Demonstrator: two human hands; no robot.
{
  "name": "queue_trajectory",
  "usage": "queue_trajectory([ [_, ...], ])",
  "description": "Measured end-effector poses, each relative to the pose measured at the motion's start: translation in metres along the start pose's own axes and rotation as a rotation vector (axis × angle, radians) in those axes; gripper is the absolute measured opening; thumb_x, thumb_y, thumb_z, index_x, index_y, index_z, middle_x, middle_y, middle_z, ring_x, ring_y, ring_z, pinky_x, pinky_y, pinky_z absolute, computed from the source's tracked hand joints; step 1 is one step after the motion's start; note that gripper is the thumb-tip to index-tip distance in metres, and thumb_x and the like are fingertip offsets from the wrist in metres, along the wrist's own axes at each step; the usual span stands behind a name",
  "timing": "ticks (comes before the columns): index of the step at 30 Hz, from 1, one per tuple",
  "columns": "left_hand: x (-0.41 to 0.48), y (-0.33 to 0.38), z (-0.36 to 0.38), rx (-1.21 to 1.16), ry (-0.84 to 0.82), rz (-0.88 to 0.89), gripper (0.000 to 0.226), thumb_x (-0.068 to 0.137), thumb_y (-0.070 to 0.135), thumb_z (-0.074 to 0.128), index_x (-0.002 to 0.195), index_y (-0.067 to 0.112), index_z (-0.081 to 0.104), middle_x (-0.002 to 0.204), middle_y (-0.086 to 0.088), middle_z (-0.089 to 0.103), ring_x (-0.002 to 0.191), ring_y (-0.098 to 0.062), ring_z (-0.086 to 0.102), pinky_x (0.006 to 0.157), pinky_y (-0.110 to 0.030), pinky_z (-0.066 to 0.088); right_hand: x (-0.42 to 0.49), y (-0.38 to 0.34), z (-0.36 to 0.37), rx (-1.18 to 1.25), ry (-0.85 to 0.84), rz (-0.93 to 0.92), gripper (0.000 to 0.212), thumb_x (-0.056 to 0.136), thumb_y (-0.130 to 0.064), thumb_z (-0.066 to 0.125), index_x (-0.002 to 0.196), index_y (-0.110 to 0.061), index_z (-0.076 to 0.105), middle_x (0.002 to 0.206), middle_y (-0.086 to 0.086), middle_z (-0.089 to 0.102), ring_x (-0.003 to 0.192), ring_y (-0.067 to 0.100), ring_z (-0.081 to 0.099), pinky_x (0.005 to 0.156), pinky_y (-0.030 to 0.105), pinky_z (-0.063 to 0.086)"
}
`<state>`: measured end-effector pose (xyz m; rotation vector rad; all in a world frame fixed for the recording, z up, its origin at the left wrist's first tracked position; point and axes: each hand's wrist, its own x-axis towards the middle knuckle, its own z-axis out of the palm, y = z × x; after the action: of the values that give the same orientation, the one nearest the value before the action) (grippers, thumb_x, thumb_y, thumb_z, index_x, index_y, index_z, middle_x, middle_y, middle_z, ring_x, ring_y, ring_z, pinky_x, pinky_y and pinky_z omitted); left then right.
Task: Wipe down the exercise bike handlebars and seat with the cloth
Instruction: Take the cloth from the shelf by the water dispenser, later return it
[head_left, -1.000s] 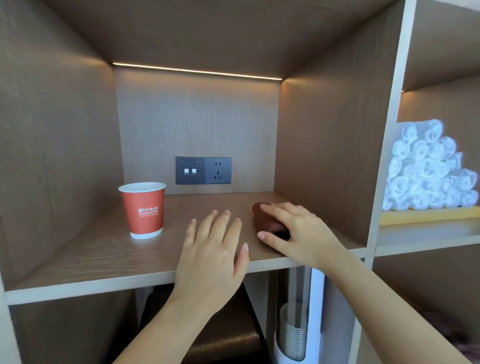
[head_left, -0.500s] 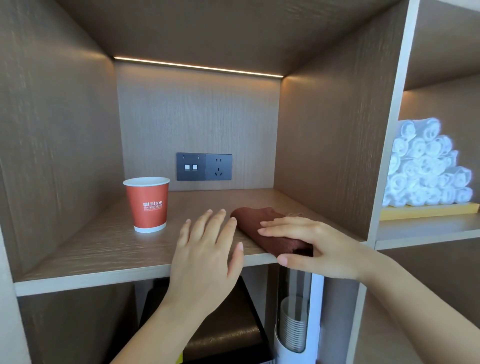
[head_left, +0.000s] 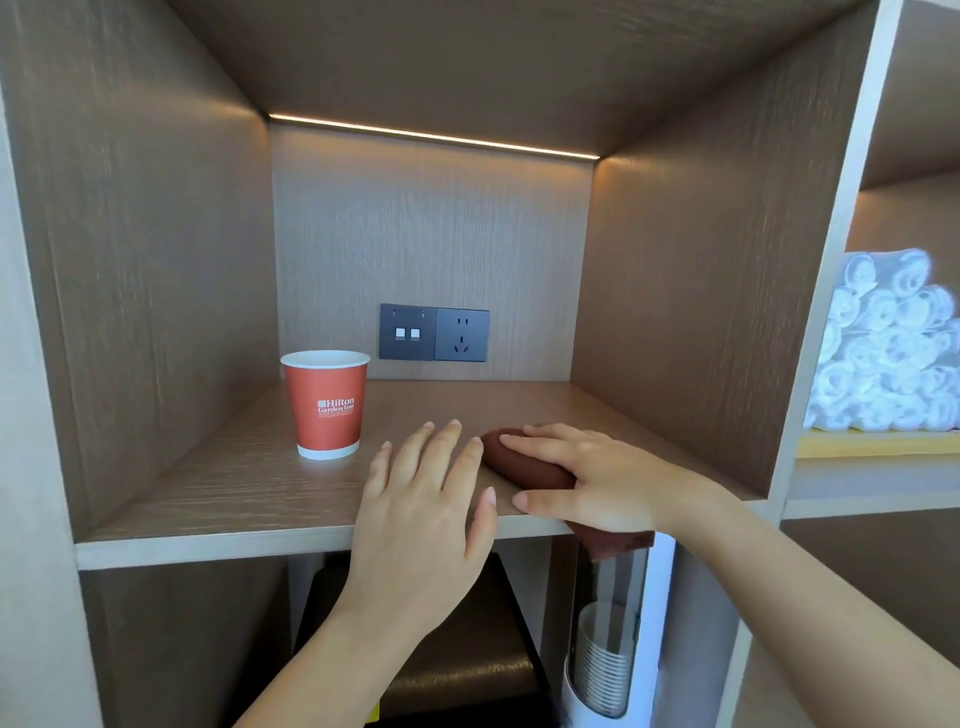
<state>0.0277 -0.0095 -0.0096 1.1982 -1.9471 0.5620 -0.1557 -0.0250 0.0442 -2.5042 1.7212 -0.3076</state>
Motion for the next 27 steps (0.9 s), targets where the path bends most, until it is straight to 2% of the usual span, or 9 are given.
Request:
queue_trajectory([
  [5,-0.003,0.001,-0.003,-0.009,-0.008,-0.006,0.046,0.084,0.035,0.035,0.109,0.009,0.063,0.117,-0.013,0.063,0.109,-0.031,0.057,0.09,-0.051,0.043,-0.019,0.0,0.008,-0.079,0.133,-0.182,0.055,0.083,-0.061,0.042,0.134,-0.055,0.021,0.147,-0.021,0.023,0.131,0.011,0.025,0.105,0.04,0.031],
  [9,-0.006,0.001,-0.007,-0.025,-0.014,-0.019,0.047,0.084,0.035,0.033,0.11,0.009,0.063,0.118,-0.013,0.062,0.11,-0.032,0.057,0.09,-0.052,0.045,-0.023,-0.002,0.008,0.099,0.215,-0.201,0.05,0.08,-0.059,0.049,0.128,-0.053,0.037,0.143,-0.017,0.032,0.13,0.013,0.029,0.106,0.037,0.031],
  [13,-0.008,0.0,-0.008,-0.029,-0.012,-0.025,0.047,0.084,0.034,0.033,0.11,0.009,0.062,0.119,-0.013,0.061,0.112,-0.031,0.055,0.092,-0.051,0.043,-0.016,-0.006,0.011,-0.024,0.149,-0.11,0.06,0.077,-0.07,0.041,0.132,-0.058,0.02,0.151,-0.019,0.015,0.137,0.018,0.021,0.108,0.041,0.027],
  [15,-0.01,-0.001,-0.008,-0.028,0.001,-0.024,0.043,0.085,0.033,0.037,0.11,0.009,0.063,0.119,-0.013,0.062,0.111,-0.031,0.055,0.092,-0.051,0.042,-0.017,-0.008,0.013,-0.05,0.173,-0.136,0.058,0.079,-0.069,0.039,0.133,-0.058,0.019,0.151,-0.021,0.017,0.136,0.017,0.025,0.107,0.041,0.029],
  [19,-0.015,-0.003,-0.008,-0.003,0.044,-0.03,0.036,0.079,0.027,0.053,0.108,0.009,0.064,0.116,-0.013,0.063,0.108,-0.031,0.058,0.091,-0.05,0.039,-0.022,-0.008,0.022,-0.121,0.369,-0.215,0.05,0.084,-0.058,0.043,0.132,-0.052,0.03,0.142,-0.018,0.037,0.122,0.016,0.042,0.096,0.033,0.039],
  [21,-0.02,-0.005,-0.009,0.002,0.059,-0.037,0.036,0.079,0.028,0.052,0.108,0.01,0.064,0.116,-0.012,0.064,0.106,-0.031,0.059,0.091,-0.047,0.036,-0.025,-0.011,0.028,-0.133,0.466,-0.238,0.047,0.084,-0.056,0.046,0.13,-0.046,0.04,0.132,-0.015,0.048,0.109,0.015,0.049,0.086,0.03,0.045],
  [24,-0.03,-0.005,-0.016,0.019,0.042,-0.036,0.038,0.082,0.03,0.047,0.109,0.009,0.063,0.117,-0.013,0.063,0.107,-0.031,0.058,0.09,-0.048,0.04,-0.029,-0.015,0.035,-0.09,0.593,-0.259,0.045,0.079,-0.049,0.05,0.121,-0.035,0.057,0.114,-0.007,0.061,0.095,0.018,0.055,0.074,0.031,0.049],
  [27,-0.04,-0.002,-0.026,0.041,0.033,-0.039,0.037,0.082,0.028,0.048,0.109,0.008,0.063,0.118,-0.013,0.062,0.108,-0.031,0.058,0.091,-0.051,0.041,-0.034,-0.023,0.041,-0.06,0.687,-0.28,0.04,0.079,-0.044,0.052,0.113,-0.026,0.064,0.104,-0.001,0.065,0.088,0.02,0.058,0.07,0.034,0.052],
])
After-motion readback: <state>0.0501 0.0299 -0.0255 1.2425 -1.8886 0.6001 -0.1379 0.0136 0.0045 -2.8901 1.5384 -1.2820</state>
